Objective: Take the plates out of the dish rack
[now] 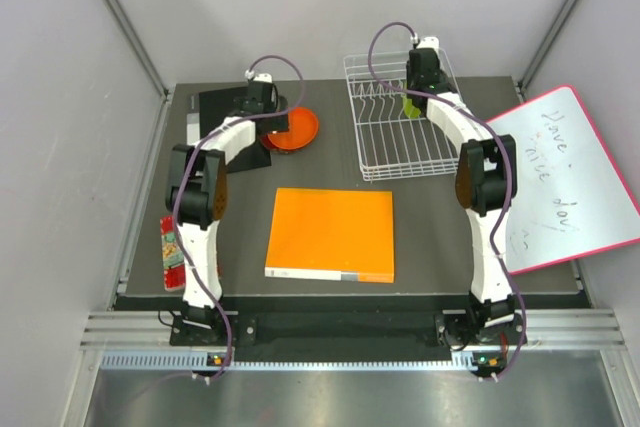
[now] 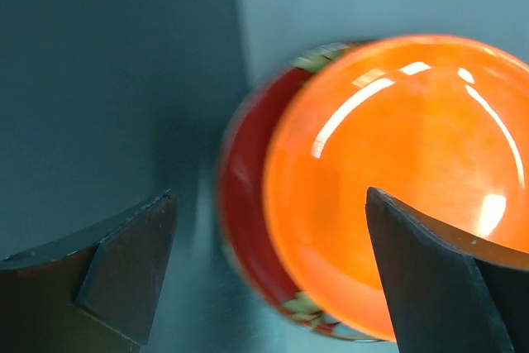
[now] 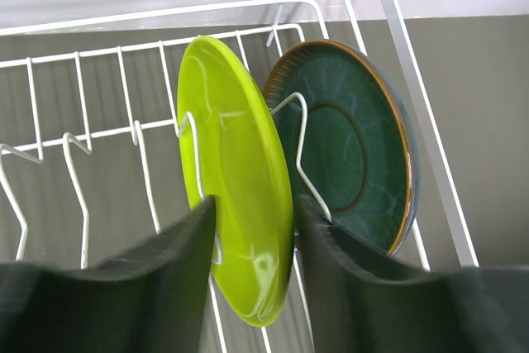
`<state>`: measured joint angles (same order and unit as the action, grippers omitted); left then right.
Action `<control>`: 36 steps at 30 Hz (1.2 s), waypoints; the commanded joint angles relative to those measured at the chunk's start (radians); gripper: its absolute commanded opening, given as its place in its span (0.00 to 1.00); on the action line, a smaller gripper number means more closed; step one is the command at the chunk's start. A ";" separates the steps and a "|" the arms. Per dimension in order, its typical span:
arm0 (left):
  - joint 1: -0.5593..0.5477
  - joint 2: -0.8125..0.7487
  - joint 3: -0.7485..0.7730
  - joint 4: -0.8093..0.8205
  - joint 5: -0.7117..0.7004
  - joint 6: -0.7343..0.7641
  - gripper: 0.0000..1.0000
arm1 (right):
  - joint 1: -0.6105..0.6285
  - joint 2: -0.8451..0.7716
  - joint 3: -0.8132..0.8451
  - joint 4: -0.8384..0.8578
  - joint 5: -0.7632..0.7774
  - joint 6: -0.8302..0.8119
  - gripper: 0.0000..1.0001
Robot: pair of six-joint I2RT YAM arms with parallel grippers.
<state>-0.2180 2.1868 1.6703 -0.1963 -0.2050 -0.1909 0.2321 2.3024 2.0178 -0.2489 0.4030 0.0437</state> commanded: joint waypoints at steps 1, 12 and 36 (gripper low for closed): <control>0.008 -0.117 -0.046 0.040 -0.149 0.015 0.99 | -0.011 0.022 0.041 0.017 0.007 -0.001 0.36; 0.022 -0.044 -0.078 0.064 -0.068 -0.042 0.99 | -0.016 0.011 0.030 0.017 -0.003 0.007 0.28; 0.069 0.027 -0.119 0.301 0.438 -0.237 0.99 | -0.028 0.025 0.005 0.033 -0.018 0.027 0.28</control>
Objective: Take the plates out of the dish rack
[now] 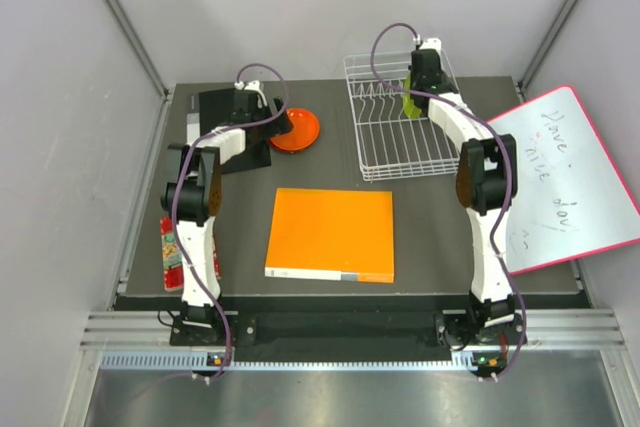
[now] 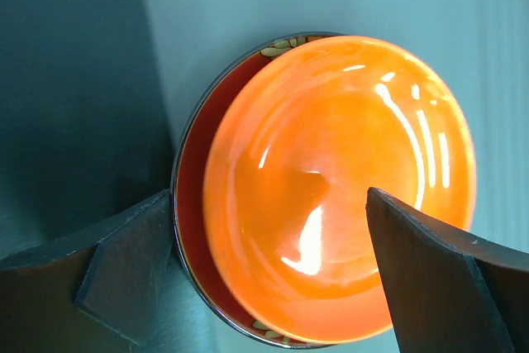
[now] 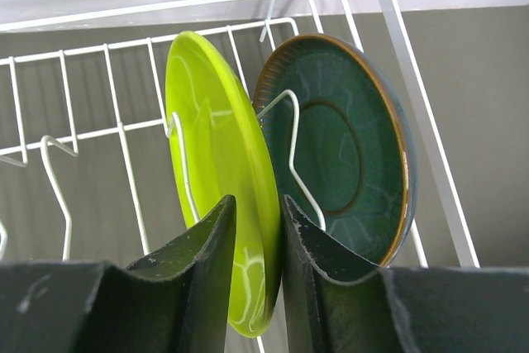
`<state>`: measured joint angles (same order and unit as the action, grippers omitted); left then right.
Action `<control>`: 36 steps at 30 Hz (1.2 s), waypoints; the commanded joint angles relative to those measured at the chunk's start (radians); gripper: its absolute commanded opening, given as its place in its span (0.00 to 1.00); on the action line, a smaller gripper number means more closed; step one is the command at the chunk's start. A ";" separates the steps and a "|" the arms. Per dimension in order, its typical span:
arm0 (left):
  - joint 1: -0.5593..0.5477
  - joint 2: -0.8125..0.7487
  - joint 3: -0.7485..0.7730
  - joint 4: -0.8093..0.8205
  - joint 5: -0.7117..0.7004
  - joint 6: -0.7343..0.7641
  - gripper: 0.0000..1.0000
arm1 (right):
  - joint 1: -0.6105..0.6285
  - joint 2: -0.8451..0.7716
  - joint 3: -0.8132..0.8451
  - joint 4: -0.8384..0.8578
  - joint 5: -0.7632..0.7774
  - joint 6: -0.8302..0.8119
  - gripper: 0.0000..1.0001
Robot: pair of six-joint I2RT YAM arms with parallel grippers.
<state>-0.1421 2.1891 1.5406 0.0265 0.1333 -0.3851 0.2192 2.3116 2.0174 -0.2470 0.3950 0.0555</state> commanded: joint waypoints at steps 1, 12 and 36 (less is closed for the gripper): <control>-0.008 0.027 0.012 0.096 0.130 -0.043 0.99 | -0.015 0.015 0.004 0.032 -0.008 0.014 0.27; -0.007 0.011 0.019 0.011 0.006 -0.018 0.99 | -0.014 -0.047 -0.028 0.051 0.015 0.009 0.00; -0.007 -0.288 -0.123 -0.036 -0.150 0.040 0.99 | 0.104 -0.474 -0.442 0.312 0.374 -0.080 0.00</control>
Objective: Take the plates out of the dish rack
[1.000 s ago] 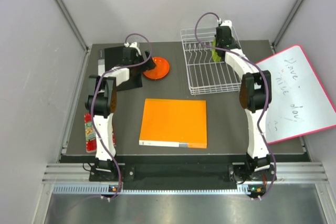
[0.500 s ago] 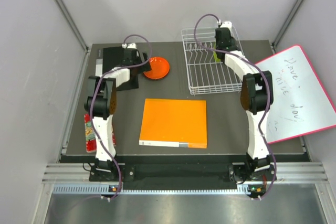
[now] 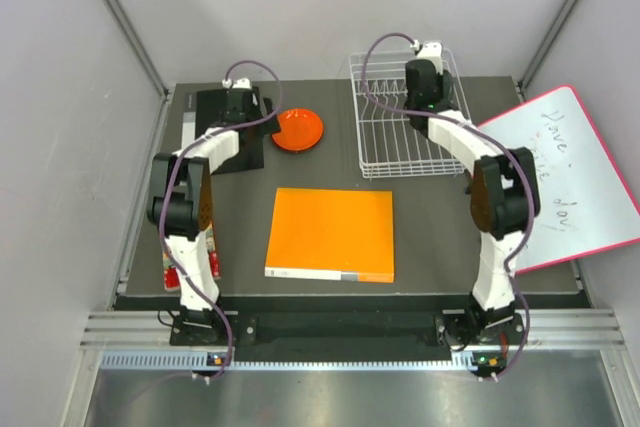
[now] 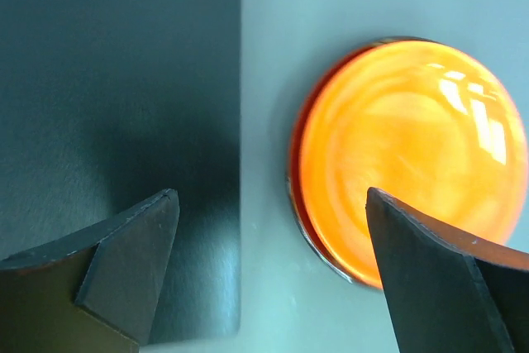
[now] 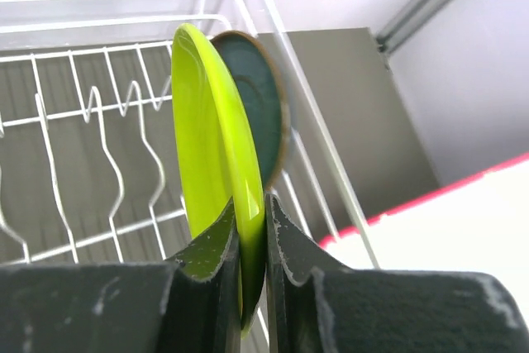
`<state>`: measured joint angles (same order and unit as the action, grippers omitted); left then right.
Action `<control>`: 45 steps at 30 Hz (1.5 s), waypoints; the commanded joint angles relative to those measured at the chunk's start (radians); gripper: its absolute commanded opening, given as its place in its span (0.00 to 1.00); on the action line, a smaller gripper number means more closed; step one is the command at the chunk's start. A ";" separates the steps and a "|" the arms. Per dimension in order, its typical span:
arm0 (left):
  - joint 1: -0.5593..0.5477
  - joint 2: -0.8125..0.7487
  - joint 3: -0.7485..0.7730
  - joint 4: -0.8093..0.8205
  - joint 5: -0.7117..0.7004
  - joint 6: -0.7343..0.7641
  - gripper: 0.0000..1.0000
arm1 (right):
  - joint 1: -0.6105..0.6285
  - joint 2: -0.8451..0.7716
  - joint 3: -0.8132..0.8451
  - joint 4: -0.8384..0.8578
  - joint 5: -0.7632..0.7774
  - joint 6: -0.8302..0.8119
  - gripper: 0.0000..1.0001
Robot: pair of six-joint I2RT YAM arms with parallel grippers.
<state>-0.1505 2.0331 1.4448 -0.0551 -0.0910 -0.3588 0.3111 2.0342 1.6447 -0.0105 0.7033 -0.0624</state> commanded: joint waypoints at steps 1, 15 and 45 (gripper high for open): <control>0.002 -0.167 -0.038 0.047 0.120 0.006 0.99 | 0.025 -0.227 -0.095 0.076 0.059 0.045 0.00; -0.050 -0.381 -0.300 0.342 0.634 -0.230 0.92 | 0.078 -0.672 -0.504 -0.014 -0.659 0.513 0.00; -0.185 -0.453 -0.475 0.629 0.660 -0.350 0.00 | 0.240 -0.717 -0.821 0.483 -0.909 0.828 0.00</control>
<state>-0.3347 1.6054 0.9771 0.4892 0.5842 -0.6975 0.5259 1.3361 0.8032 0.3309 -0.1421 0.7635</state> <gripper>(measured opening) 0.066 0.098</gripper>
